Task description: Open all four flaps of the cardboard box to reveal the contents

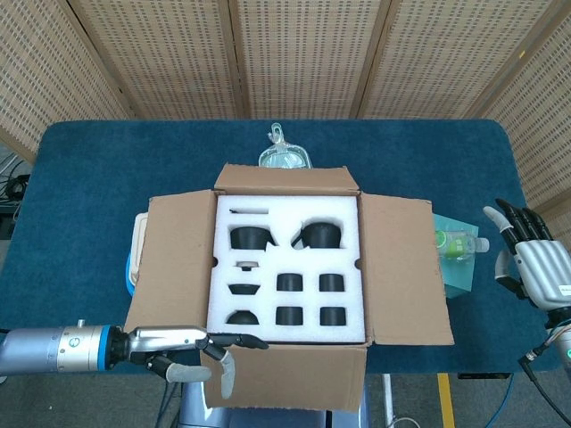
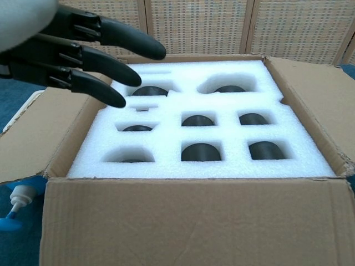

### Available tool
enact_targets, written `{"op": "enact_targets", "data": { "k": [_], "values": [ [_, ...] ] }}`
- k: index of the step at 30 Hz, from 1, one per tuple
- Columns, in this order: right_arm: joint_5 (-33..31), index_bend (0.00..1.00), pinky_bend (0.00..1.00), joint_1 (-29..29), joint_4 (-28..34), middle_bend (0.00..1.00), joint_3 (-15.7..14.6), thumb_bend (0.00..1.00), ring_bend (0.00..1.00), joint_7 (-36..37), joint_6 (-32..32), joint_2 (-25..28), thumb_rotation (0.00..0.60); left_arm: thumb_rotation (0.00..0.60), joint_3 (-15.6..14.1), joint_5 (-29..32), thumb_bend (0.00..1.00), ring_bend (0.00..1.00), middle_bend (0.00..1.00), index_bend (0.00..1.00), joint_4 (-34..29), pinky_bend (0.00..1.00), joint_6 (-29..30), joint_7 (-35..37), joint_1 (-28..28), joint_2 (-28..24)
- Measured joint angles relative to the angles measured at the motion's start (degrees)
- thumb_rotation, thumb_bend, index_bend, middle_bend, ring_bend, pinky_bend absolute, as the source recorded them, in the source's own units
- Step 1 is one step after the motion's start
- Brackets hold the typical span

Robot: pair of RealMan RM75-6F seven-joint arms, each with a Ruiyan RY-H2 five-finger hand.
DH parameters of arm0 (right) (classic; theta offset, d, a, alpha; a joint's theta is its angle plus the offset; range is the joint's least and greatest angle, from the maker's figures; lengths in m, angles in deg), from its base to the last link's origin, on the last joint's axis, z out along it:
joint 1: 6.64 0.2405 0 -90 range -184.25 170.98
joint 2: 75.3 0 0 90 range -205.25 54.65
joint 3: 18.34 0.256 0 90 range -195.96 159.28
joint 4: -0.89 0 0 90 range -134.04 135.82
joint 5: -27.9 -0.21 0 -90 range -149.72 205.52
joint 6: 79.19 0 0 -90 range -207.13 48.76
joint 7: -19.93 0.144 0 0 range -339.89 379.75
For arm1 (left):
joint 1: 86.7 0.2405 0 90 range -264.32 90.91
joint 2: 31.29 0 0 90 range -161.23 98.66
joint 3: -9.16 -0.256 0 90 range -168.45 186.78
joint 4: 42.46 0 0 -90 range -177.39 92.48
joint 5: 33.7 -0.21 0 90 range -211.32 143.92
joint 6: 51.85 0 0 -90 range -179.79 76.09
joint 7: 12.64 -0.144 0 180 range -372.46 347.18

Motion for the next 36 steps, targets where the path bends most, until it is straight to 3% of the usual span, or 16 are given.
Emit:
{"op": "enact_targets", "data": {
  "k": [4, 11, 20, 26, 30, 36],
  "values": [
    [-0.12, 0.00, 0.00, 0.07, -0.35, 0.00, 0.10, 0.88, 0.00, 0.24, 0.05, -0.21, 0.600, 0.093, 0.32, 4.47, 0.37, 0.00, 0.00, 0.38, -1.85, 0.00, -2.61, -8.31, 1.41, -1.53],
    [-0.35, 0.00, 0.00, 0.09, -1.23, 0.00, 0.11, 0.88, 0.00, 0.82, 0.20, -0.69, 0.600, 0.093, 1.78, 13.38, 0.36, 0.00, 0.00, 0.20, -4.74, 0.00, -5.85, -24.61, 5.72, -3.21],
    [-0.70, 0.00, 0.00, -0.07, -2.47, 0.00, 0.20, 0.88, 0.00, 1.43, -0.09, -1.58, 0.600, 0.091, 4.71, 25.14, 0.32, 0.00, 0.00, 0.13, -6.12, 0.00, -6.58, -46.57, 12.91, -3.05],
    [-1.33, 0.00, 0.00, -0.17, -3.64, 0.00, 0.22, 0.88, 0.00, 0.80, -0.18, -2.40, 0.600, 0.086, 6.94, 34.03, 0.31, 0.00, 0.00, 0.12, -6.01, 0.00, -4.30, -65.29, 18.73, -1.30],
    [-2.32, 0.00, 0.00, -0.40, -4.67, 0.00, 0.23, 0.88, 0.00, -0.39, -0.45, -3.51, 0.600, 0.166, 8.26, 39.92, 0.32, 0.00, 0.00, 0.12, -5.79, 0.00, -1.31, -78.91, 23.18, 0.39],
    [-3.07, 0.00, 0.00, -1.06, -5.68, 0.00, 0.13, 0.88, 0.00, -3.03, -1.61, -4.79, 0.600, 0.210, 10.11, 47.28, 0.32, 0.00, 0.00, 0.12, -5.06, 0.00, 7.19, -97.00, 31.49, 3.92]
  ]
}}
